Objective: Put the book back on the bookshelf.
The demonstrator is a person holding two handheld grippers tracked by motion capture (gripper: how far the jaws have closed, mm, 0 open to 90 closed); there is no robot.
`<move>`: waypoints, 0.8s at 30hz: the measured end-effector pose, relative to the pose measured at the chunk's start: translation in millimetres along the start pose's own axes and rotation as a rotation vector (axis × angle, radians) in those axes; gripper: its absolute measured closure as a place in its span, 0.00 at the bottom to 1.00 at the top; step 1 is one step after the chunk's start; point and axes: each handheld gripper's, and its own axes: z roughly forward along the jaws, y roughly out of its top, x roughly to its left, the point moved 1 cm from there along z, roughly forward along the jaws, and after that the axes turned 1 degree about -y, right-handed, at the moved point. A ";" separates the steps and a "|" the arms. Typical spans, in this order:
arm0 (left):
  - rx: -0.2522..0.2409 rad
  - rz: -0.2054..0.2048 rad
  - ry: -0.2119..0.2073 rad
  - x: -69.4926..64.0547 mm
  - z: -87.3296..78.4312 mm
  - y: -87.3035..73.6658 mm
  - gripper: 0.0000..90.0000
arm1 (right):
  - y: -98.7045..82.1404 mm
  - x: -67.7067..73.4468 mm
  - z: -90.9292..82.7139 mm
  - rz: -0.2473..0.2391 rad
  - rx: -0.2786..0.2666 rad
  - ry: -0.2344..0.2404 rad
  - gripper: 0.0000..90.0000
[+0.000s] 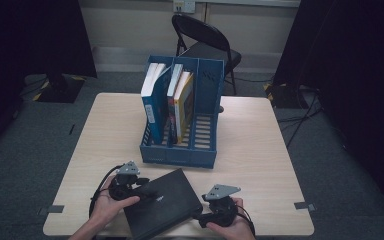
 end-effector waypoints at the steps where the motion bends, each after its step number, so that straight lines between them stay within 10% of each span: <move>1: 0.000 -0.001 0.000 -0.1 0.0 0.1 0.42 | -0.1 -0.5 0.2 0.008 0.000 0.007 0.34; 8: 0.004 -0.022 0.000 1.0 -0.1 1.3 0.44 | 0.8 -1.4 -0.5 -0.030 -0.001 0.054 0.48; 24: 0.008 -0.069 -0.003 -3.7 -6.4 -4.8 0.51 | 8.4 -17.9 -2.1 -0.004 -0.037 -0.031 0.53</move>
